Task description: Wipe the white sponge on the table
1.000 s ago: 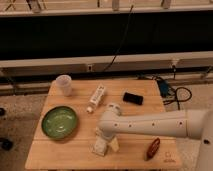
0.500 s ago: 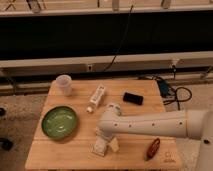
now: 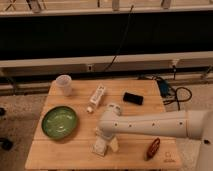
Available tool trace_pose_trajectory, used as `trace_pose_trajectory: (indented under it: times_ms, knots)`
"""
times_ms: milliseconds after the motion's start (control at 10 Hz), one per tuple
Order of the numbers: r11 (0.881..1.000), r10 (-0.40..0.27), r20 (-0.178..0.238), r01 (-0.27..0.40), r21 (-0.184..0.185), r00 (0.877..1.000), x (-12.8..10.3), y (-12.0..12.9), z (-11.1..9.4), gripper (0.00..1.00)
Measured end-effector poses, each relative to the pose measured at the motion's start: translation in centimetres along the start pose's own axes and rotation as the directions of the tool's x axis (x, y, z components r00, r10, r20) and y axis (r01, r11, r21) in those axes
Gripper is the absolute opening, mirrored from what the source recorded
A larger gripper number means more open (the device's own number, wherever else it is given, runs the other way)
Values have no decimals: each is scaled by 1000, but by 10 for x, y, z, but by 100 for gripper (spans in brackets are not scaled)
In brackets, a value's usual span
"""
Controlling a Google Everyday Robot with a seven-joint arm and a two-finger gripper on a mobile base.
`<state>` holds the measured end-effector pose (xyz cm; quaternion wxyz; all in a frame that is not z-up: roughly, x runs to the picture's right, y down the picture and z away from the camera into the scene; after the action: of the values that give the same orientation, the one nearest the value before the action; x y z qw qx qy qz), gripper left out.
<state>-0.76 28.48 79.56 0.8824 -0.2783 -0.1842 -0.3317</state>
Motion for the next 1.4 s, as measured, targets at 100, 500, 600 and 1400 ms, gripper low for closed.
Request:
trace_pose_trajectory:
  times_ms: [100,500,600,1400]
  knots:
    - [1000,0,0,0,0,1000,0,0,-1,80]
    - [1000,0,7,0,2,1000,-1,-1,0,80]
    - [1000,1,7,-1,2,1000,-1,-1,0,80]
    - [1000,0,13,0,3,1000,-4,-2,-1,80]
